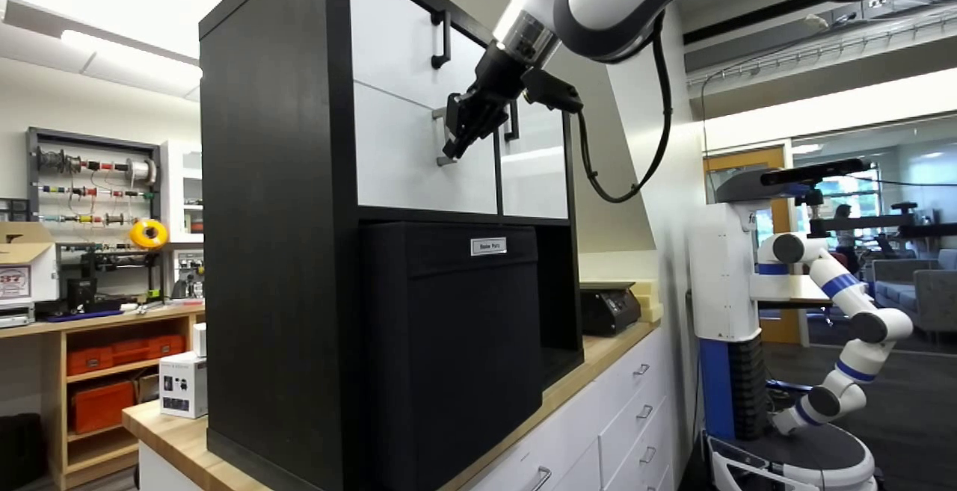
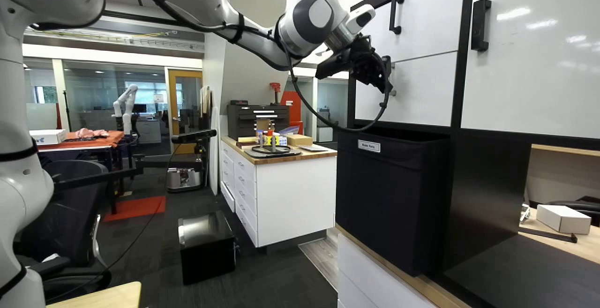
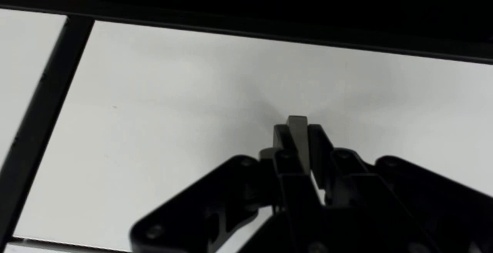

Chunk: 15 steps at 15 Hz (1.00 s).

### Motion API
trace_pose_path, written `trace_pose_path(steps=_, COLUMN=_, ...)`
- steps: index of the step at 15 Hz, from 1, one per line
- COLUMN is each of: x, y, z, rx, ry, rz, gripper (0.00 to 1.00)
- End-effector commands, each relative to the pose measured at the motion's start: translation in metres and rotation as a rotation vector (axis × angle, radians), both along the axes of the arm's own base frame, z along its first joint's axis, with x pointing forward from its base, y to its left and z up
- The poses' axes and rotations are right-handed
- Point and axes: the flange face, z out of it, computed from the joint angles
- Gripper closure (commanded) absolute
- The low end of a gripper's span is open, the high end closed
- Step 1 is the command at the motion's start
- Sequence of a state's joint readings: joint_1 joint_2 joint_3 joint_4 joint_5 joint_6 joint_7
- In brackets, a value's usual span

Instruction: Close the drawer

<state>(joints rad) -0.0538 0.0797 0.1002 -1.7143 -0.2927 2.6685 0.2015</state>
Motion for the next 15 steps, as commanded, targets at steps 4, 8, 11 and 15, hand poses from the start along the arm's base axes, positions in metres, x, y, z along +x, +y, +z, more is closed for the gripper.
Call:
trace_pose_path(steps=4, x=0.019, y=0.0, z=-0.008, rx=-0.02, ry=0.036, rz=0.009, gripper=0.94)
trace_pose_path(steps=8, x=-0.011, y=0.018, z=0.003, rx=-0.067, ry=0.137, rz=-0.011, gripper=0.48)
trace_pose_path(steps=11, x=-0.039, y=0.045, z=0.007, rx=-0.082, ry=0.227, rz=0.007, gripper=0.28)
trace_pose_path(steps=15, x=-0.083, y=0.082, z=0.011, rx=-0.097, ry=0.342, rz=0.022, gripper=0.03)
